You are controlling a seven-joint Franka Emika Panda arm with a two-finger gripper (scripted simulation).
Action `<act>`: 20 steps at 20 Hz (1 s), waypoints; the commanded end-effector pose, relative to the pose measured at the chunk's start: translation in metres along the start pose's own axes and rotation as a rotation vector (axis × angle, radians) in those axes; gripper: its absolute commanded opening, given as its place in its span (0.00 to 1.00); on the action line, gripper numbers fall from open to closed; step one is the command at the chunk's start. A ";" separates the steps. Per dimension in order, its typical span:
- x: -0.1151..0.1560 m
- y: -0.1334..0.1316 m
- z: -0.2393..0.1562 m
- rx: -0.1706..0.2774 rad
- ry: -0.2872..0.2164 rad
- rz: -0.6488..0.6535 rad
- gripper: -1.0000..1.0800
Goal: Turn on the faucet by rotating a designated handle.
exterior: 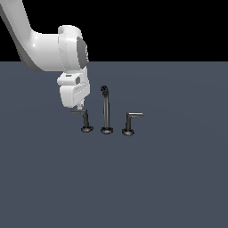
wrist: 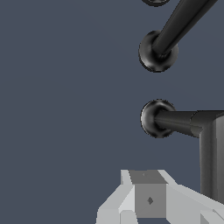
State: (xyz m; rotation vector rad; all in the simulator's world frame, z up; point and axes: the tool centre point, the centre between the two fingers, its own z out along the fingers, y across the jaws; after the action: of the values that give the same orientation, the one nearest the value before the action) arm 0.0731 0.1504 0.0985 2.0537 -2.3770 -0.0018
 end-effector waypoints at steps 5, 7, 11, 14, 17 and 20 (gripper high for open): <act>-0.006 0.012 0.000 0.000 0.000 0.000 0.00; -0.009 0.019 0.000 0.001 0.000 0.001 0.00; -0.016 0.032 0.000 0.001 0.000 0.001 0.00; -0.019 0.038 0.000 0.001 0.000 0.001 0.00; -0.012 0.035 0.000 0.011 0.004 0.006 0.00; -0.011 0.044 0.000 0.009 0.004 0.005 0.00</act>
State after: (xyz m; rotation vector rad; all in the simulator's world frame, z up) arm 0.0399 0.1666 0.0987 2.0517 -2.3936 0.0232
